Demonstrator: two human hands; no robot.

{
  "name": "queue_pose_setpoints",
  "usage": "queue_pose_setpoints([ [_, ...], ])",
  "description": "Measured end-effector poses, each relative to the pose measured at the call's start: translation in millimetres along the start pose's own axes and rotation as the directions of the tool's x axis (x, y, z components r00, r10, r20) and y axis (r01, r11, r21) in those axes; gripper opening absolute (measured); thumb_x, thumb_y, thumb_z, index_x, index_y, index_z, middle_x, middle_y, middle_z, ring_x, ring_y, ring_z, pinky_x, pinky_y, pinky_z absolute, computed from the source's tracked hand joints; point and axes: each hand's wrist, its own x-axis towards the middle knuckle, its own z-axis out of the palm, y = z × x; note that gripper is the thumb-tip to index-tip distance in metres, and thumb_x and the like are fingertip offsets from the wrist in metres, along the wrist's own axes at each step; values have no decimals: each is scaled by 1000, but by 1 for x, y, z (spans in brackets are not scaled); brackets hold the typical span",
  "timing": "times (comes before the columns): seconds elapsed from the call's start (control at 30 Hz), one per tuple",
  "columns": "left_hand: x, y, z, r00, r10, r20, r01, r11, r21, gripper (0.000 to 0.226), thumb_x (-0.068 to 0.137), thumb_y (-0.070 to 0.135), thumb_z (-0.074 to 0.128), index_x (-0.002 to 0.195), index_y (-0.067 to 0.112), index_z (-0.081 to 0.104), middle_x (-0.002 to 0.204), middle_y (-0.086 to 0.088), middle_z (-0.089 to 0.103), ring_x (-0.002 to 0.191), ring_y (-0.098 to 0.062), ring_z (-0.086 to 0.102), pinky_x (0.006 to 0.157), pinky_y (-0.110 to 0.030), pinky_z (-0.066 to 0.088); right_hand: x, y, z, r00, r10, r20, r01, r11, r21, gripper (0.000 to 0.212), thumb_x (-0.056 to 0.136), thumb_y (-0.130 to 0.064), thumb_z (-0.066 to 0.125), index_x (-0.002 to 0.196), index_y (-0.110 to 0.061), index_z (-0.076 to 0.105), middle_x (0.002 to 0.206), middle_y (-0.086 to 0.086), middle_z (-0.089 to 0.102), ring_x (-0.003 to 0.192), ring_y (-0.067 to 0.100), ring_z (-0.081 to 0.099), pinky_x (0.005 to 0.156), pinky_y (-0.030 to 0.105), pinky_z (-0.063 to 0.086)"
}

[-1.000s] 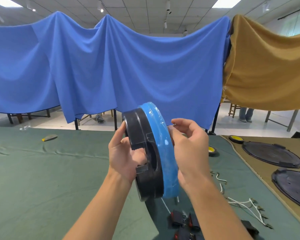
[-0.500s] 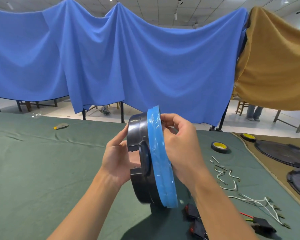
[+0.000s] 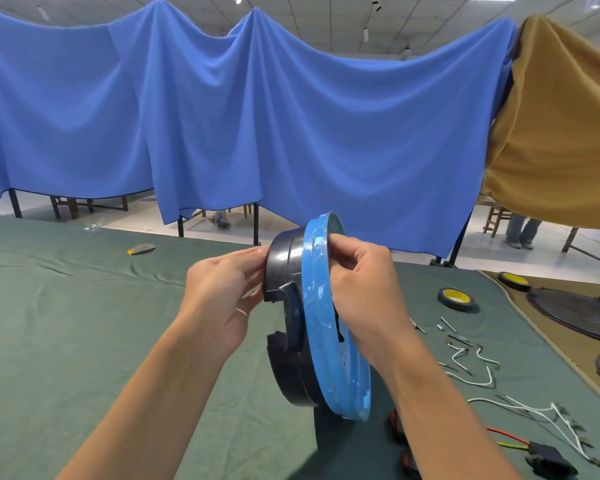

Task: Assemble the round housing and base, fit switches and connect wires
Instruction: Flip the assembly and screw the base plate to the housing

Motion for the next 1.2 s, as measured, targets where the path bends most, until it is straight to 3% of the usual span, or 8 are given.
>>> queue_pose_setpoints([
  [0.13, -14, 10, 9, 997, 59, -44, -57, 997, 44, 11, 87, 11, 72, 82, 1, 71, 72, -7, 74, 57, -16, 68, 60, -30, 51, 1, 0, 1, 1000, -12, 14, 12, 1000, -12, 31, 92, 0, 51, 93, -20, 75, 87, -4, 72, 82, 24, 68, 69, 51, 58],
  [0.3, -31, 17, 24, 997, 57, 59, -72, 954, 291, 50, 61, 50, 85, 85, 7, 77, 76, -8, 74, 61, -9, 64, 70, -35, 49, 5, -2, 0, 999, -12, 36, 13, 1000, -11, 33, 92, 0, 49, 92, -20, 75, 84, -4, 73, 82, 21, 69, 73, 48, 58],
  [0.4, -32, 19, 31, 994, 28, 103, -65, 924, 377, 56, 57, 43, 90, 93, 3, 76, 91, -19, 73, 69, -17, 66, 68, -33, 50, 8, -1, -2, 999, -8, 36, 9, 1000, -7, 37, 89, 5, 45, 96, -17, 74, 87, -1, 73, 86, 17, 68, 77, 42, 59],
  [0.5, -28, 17, 34, 996, 41, 76, -69, 907, 416, 49, 63, 32, 91, 95, 0, 73, 94, -21, 74, 72, -22, 68, 67, -34, 51, 10, 1, -1, 998, -17, 58, 17, 1000, 3, 34, 84, 7, 43, 86, -11, 71, 74, 6, 66, 66, 18, 56, 56, 35, 47],
  [0.57, -26, 17, 35, 997, 52, 58, -72, 904, 421, 48, 64, 30, 90, 96, -1, 73, 96, -25, 71, 74, -27, 67, 71, -38, 52, 12, 2, 0, 997, -17, 72, 17, 1000, 1, 33, 84, 6, 44, 87, -12, 72, 71, 0, 66, 64, 14, 55, 54, 29, 44],
  [0.7, -24, 20, 35, 999, 50, 2, -47, 928, 370, 59, 55, 29, 88, 97, -7, 70, 94, -30, 69, 79, -40, 69, 82, -51, 56, 19, 5, 3, 998, 18, 61, -21, 999, 44, 29, 90, 2, 54, 100, -16, 74, 91, -1, 75, 89, 16, 70, 81, 37, 59],
  [0.87, -20, 25, 28, 1000, -16, -3, 16, 938, 346, 27, 68, 20, 83, 81, -2, 74, 78, -19, 75, 62, -31, 69, 84, -60, 56, 28, 14, -4, 986, 73, -148, -63, 996, 68, 19, 87, -2, 65, 88, -19, 73, 83, -4, 73, 77, 8, 71, 84, 33, 58],
  [1.2, -9, 29, 21, 993, -110, 51, 85, 934, 348, 16, 75, 16, 80, 76, 2, 71, 74, -18, 73, 56, -32, 68, 58, -49, 59, 31, 15, 2, 994, -19, -109, 32, 992, 120, 25, 87, -1, 65, 79, -24, 70, 79, -4, 73, 74, 11, 71, 73, 23, 59],
])
